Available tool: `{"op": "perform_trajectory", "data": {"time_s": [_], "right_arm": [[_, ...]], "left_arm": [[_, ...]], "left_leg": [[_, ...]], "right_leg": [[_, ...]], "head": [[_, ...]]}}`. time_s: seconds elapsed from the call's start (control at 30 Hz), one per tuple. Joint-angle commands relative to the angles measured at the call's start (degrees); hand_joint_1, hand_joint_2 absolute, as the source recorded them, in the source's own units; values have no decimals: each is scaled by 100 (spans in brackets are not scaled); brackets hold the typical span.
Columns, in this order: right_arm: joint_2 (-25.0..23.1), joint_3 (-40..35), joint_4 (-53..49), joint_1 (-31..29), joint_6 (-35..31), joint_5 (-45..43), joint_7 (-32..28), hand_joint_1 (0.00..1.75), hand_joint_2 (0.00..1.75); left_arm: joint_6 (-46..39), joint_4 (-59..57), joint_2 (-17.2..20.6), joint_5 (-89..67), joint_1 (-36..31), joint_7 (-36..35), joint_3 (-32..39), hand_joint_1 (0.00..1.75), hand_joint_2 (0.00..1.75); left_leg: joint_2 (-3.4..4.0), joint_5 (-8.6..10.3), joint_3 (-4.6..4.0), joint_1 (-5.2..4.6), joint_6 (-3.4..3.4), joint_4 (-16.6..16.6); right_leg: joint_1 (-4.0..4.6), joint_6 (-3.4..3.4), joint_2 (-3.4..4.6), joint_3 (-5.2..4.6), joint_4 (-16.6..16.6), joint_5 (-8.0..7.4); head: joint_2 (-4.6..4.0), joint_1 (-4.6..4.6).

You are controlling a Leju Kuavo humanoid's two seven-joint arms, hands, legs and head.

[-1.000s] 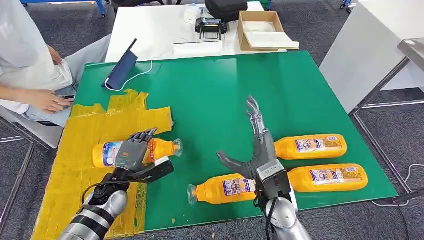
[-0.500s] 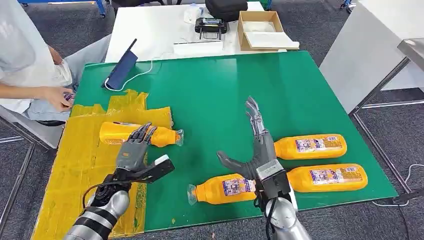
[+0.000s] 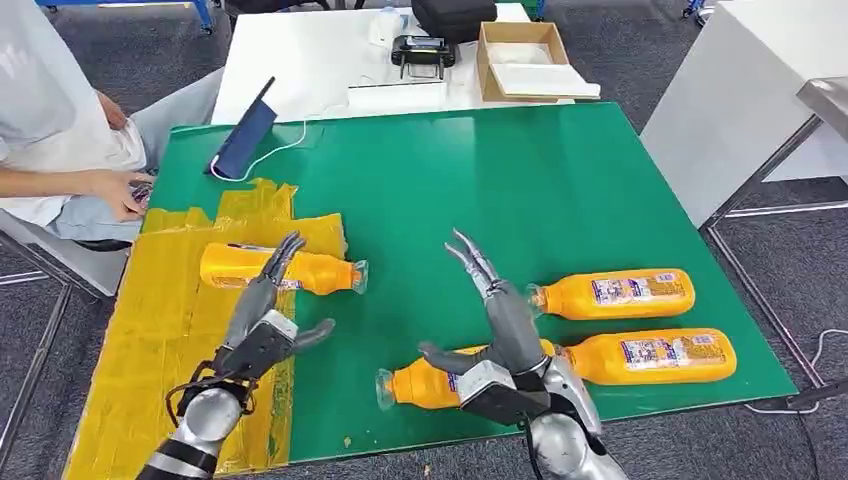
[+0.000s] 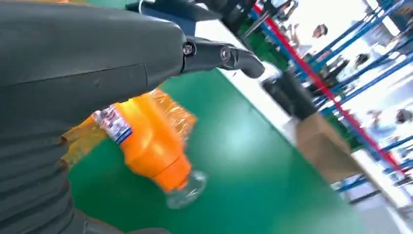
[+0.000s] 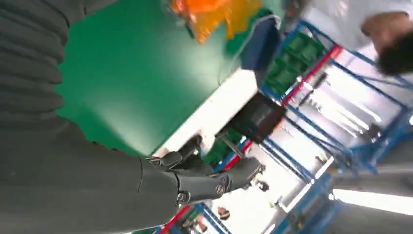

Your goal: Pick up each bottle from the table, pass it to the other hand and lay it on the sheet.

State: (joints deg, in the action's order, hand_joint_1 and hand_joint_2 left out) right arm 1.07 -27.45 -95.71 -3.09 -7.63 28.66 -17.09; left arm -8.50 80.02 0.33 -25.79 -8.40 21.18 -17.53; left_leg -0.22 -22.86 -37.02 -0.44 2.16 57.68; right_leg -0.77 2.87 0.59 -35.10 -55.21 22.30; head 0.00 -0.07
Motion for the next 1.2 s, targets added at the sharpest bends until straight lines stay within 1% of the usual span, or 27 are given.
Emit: {"op": "perform_trajectory", "data": {"time_s": [0.03,0.07,0.13,0.17,0.2,0.23,0.27,0.3,0.33,0.37,0.4,0.43,0.5,0.63,0.67,0.7,0.73,0.77,0.8,0.83,0.87,0.93,0.97,1.03,1.13,1.17,1.2], "right_arm": [[450,-334,294,-116,137,256,94,0,175],[516,-359,278,-80,182,408,149,0,175],[860,-499,345,-3,264,1093,363,0,175],[1025,-551,430,0,283,1380,468,0,175],[1191,-593,521,17,284,1662,587,0,175],[1368,-604,647,29,302,1794,612,0,175],[1488,-612,737,23,324,1822,598,0,175],[1630,-649,819,-1,394,1892,597,0,175],[1737,-657,907,-27,430,1959,629,0,175],[1796,-684,1002,-68,466,2028,669,0,175],[1796,-684,1002,-68,466,2028,669,0,175],[1796,-684,1002,-68,466,2028,669,0,175],[1799,-674,1007,-87,465,2027,668,0,175],[1867,-882,1300,-250,582,2316,988,0,175],[1857,-902,1398,-282,562,2382,1058,0,175],[1846,-936,1509,-320,536,2465,1141,0,175],[1864,-983,1575,-355,528,2569,1217,0,175],[1877,-1017,1626,-380,532,2624,1264,0,175],[1901,-1041,1675,-395,544,2676,1315,0,175],[1912,-1068,1695,-397,552,2728,1367,0,175],[1914,-1072,1709,-399,550,2750,1392,0,175],[1908,-1072,1723,-399,550,2752,1404,0,175],[1908,-1072,1723,-399,550,2752,1404,0,175],[1908,-1072,1723,-399,550,2752,1404,0,175],[1908,-1072,1723,-399,550,2752,1404,0,175],[1890,-1061,1723,-397,555,2773,1469,0,175],[1870,-1051,1746,-399,555,2779,1510,0,175]], "left_arm": [[118,484,-100,324,148,157,306,0,175],[176,591,-118,496,199,215,372,0,175],[424,1070,-169,1126,360,303,627,0,175],[499,1246,-191,1327,409,278,726,0,175],[599,1395,-189,1540,441,256,820,0,175],[665,1537,-186,1685,461,264,906,0,175],[722,1596,-176,1777,457,273,949,0,175],[731,1617,-165,1794,432,280,975,0,175],[732,1622,-163,1795,401,283,990,0,175],[760,1607,-163,1816,370,305,987,0,175],[760,1607,-163,1816,370,305,987,0,175],[760,1607,-163,1816,370,305,987,0,175],[758,1596,-177,1812,366,303,976,0,175],[759,1504,-193,1819,297,328,922,0,175],[759,1495,-202,1816,286,327,912,0,175],[757,1487,-206,1816,287,327,903,0,175],[755,1481,-205,1816,292,327,893,0,175],[753,1477,-206,1812,295,325,885,0,175],[752,1463,-207,1806,295,320,874,0,175],[752,1444,-209,1799,289,310,874,0,175],[752,1429,-209,1796,285,304,876,0,175],[750,1407,-212,1790,276,296,877,0,175],[750,1407,-212,1790,276,296,877,0,175],[750,1407,-212,1790,276,296,877,0,175],[750,1407,-212,1790,276,296,877,0,175],[729,1379,-204,1714,260,255,861,0,175],[733,1369,-222,1708,265,251,847,0,175]], "left_leg": [[7,-17,35,6,-17,3],[7,-9,19,6,-12,1],[7,-18,38,6,-18,4],[6,-13,24,9,-13,3],[8,-19,34,10,-15,5],[7,-25,40,10,-17,9],[2,-11,23,7,-10,-1],[2,-16,33,7,-12,1],[0,-9,18,7,-9,0],[-2,-15,32,7,-12,2],[-1,-8,20,3,-8,-1],[1,-13,29,5,-12,1],[1,-4,9,0,-7,-2],[7,-19,40,2,-20,2],[8,-9,23,2,-13,-2],[8,-15,35,4,-18,1],[2,-7,20,1,-11,-3],[4,-13,34,2,-16,-2],[5,-7,19,4,-10,-1],[8,-14,33,4,-15,0],[9,-17,41,4,-16,0],[4,-7,20,2,-9,-2],[2,-12,29,4,-13,1],[3,-7,18,1,-10,-2],[4,-14,33,1,-16,0],[3,-12,26,2,-14,1],[3,-17,39,2,-19,2]], "right_leg": [[7,-14,1,34,-1,13],[7,-9,1,18,2,5],[7,-13,-2,36,-2,14],[9,-10,-1,26,3,8],[11,-11,-1,35,3,13],[11,-12,-3,42,1,18],[8,-7,-5,26,8,7],[8,-9,-6,35,6,12],[7,-6,-5,22,8,5],[7,-9,-8,37,6,12],[4,-6,-5,24,7,5],[6,-9,-4,33,6,8],[2,-5,-2,13,6,0],[5,-14,-1,40,0,13],[5,-8,2,24,6,2],[7,-12,0,35,3,8],[3,-6,-4,21,6,2],[5,-10,-4,34,4,7],[6,-5,0,19,6,1],[6,-9,0,33,4,7],[6,-10,0,41,5,10],[3,-4,-2,20,5,3],[5,-7,-6,30,3,8],[2,-6,-2,19,5,3],[2,-10,-4,32,1,10],[4,-9,-3,27,2,7],[4,-13,-6,38,-1,13]], "head": [[0,0],[0,2],[0,2],[0,0],[0,0],[0,0],[0,2],[0,0],[0,2],[0,2],[0,2],[0,2],[0,2],[0,0],[0,2],[0,0],[0,-2],[0,2],[0,0],[0,0],[0,0],[0,0],[0,2],[0,2],[0,0],[0,2],[0,0]]}}
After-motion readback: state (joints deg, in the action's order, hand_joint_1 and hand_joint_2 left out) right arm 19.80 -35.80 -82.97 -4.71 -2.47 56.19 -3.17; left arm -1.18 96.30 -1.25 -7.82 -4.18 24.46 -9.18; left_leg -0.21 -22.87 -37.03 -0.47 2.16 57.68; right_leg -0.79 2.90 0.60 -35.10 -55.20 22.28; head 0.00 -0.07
